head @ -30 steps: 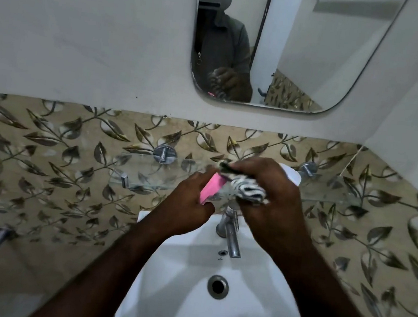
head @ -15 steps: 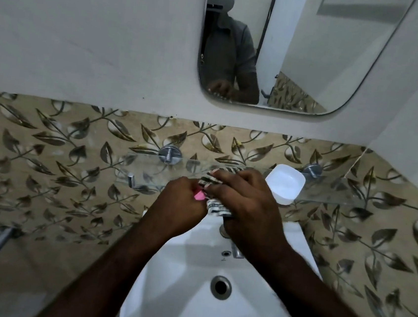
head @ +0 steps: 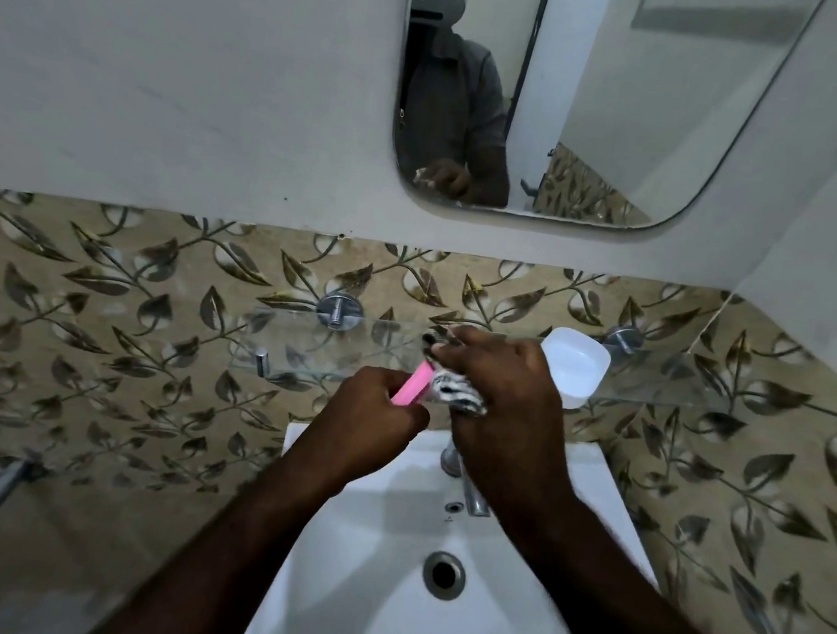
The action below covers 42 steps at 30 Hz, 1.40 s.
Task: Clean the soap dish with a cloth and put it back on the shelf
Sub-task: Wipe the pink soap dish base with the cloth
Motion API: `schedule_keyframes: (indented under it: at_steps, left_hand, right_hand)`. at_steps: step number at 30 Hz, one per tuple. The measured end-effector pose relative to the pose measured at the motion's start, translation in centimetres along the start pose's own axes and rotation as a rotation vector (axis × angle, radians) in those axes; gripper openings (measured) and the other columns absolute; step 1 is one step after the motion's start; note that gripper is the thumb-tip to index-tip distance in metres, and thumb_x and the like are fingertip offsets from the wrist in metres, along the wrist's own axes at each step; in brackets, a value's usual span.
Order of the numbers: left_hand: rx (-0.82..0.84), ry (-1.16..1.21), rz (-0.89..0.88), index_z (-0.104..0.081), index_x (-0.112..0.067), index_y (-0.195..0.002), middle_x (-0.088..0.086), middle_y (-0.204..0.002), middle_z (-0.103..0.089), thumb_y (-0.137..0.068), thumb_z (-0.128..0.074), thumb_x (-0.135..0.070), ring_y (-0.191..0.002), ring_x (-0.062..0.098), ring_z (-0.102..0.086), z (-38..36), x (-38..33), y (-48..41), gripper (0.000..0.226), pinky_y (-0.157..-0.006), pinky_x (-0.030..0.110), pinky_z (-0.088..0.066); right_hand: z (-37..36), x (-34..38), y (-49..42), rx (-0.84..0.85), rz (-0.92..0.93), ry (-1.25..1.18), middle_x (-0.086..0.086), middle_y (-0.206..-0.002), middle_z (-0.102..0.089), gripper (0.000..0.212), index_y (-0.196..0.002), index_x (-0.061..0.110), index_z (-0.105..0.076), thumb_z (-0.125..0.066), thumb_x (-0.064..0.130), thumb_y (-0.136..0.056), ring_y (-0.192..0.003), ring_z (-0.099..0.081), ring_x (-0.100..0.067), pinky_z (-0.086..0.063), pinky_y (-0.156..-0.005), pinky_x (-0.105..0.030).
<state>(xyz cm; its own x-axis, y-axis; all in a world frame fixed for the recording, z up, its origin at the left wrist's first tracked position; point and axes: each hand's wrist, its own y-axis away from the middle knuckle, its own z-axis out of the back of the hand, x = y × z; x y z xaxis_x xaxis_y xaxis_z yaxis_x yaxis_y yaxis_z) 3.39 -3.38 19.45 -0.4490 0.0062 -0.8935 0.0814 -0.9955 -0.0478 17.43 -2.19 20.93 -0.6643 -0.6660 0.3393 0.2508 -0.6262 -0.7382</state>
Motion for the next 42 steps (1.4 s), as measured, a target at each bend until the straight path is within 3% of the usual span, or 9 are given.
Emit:
schedule_keyframes:
  at_steps: [4, 9, 12, 15, 19, 26, 32, 38, 42]
  left_hand:
    - [0.015, 0.035, -0.057, -0.062, -0.018, -0.063, 0.001, -0.053, -0.060, -0.076, -0.058, -0.024, -0.050, 0.013, -0.050, 0.2, 0.2, 0.3, 0.015, -0.051, 0.029, -0.035]
    - [0.001, 0.032, -0.094, -0.053, -0.024, -0.059, -0.009, -0.045, -0.040, -0.067, -0.057, -0.008, -0.041, 0.012, -0.033, 0.0, 0.2, 0.7, 0.019, -0.043, 0.023, -0.026]
    - [-0.019, 0.013, -0.120, -0.056, -0.009, -0.071, -0.002, -0.055, -0.044, -0.062, -0.054, -0.013, -0.047, 0.015, -0.035, 0.3, 0.5, 0.4, 0.010, -0.049, 0.030, -0.029]
    - [-0.008, 0.002, -0.135, -0.058, -0.011, -0.077, -0.003, -0.060, -0.049, -0.060, -0.053, -0.016, -0.050, 0.015, -0.039, 0.3, 1.1, 0.5, 0.018, -0.052, 0.031, -0.032]
    - [-0.037, 0.025, -0.174, -0.060, -0.017, -0.083, -0.007, -0.059, -0.049, -0.065, -0.055, -0.018, -0.048, 0.009, -0.039, 0.1, 0.9, 1.0, 0.018, -0.049, 0.024, -0.031]
    - [-0.083, 0.091, -0.265, -0.063, -0.005, -0.091, 0.021, -0.076, -0.063, -0.071, -0.055, -0.011, -0.061, 0.030, -0.055, 0.3, 0.9, 0.2, 0.022, -0.055, 0.044, -0.045]
    - [-0.111, 0.220, -0.291, -0.064, -0.029, -0.078, 0.020, -0.071, -0.063, -0.071, -0.059, -0.012, -0.057, 0.018, -0.051, 0.4, 0.2, 0.9, 0.019, -0.052, 0.030, -0.041]
    - [-0.095, 0.232, -0.361, -0.066, -0.019, -0.094, 0.023, -0.085, -0.068, -0.075, -0.064, -0.005, -0.071, 0.037, -0.064, 0.6, 1.0, 0.4, 0.024, -0.066, 0.054, -0.052]
    - [-0.180, 0.211, -0.426, -0.064, -0.020, -0.083, 0.015, -0.068, -0.063, -0.075, -0.061, -0.005, -0.055, 0.026, -0.053, 0.7, 1.1, 0.9, 0.017, -0.050, 0.043, -0.045]
  right_hand:
    - [0.3, 0.4, 0.9, 0.079, 0.204, 0.032, -0.001, -0.121, -0.070, 0.036, -0.103, 0.014, -0.075, -0.052, 0.002, -0.077, -0.093, -0.052, -0.023, -0.043, -0.079, -0.030]
    - [0.8, -0.7, -1.2, -0.011, -0.318, -0.319, 0.021, -0.097, -0.070, 0.038, -0.103, 0.027, -0.073, -0.069, 0.000, -0.076, -0.096, -0.064, -0.007, -0.051, -0.084, -0.027]
    - [1.4, 0.9, -0.5, 0.001, -0.135, -0.188, 0.022, -0.104, -0.067, 0.044, -0.107, 0.025, -0.073, -0.067, -0.002, -0.073, -0.100, -0.059, -0.010, -0.042, -0.085, -0.012]
    - [1.5, 1.3, 0.2, -0.006, 0.010, -0.152, 0.017, -0.111, -0.068, 0.045, -0.108, 0.021, -0.074, -0.069, -0.001, -0.069, -0.102, -0.057, -0.012, -0.045, -0.088, -0.020]
    - [1.6, 0.7, -1.0, -0.015, -0.306, -0.383, 0.022, -0.097, -0.070, 0.039, -0.102, 0.030, -0.073, -0.061, 0.011, -0.070, -0.097, -0.065, -0.010, -0.054, -0.085, -0.038]
    - [2.1, 2.3, -1.3, -0.002, -0.067, -0.188, 0.017, -0.107, -0.068, 0.044, -0.107, 0.025, -0.074, -0.069, 0.002, -0.069, -0.099, -0.058, -0.010, -0.042, -0.086, -0.011]
    - [1.8, 1.1, -2.4, 0.049, -0.501, -0.577, 0.008, -0.088, -0.076, 0.048, -0.091, 0.036, -0.073, -0.069, -0.007, -0.071, -0.082, -0.072, -0.012, -0.060, -0.079, -0.044]
    - [2.4, 3.5, -1.5, 0.011, 0.032, -0.139, 0.005, -0.115, -0.071, 0.046, -0.110, 0.017, -0.073, -0.072, 0.000, -0.067, -0.103, -0.057, -0.018, -0.042, -0.092, -0.021]
    - [2.5, 2.6, -1.9, -0.004, -0.113, -0.358, 0.013, -0.104, -0.072, 0.043, -0.103, 0.029, -0.072, -0.070, 0.001, -0.070, -0.101, -0.063, -0.012, -0.051, -0.088, -0.031]
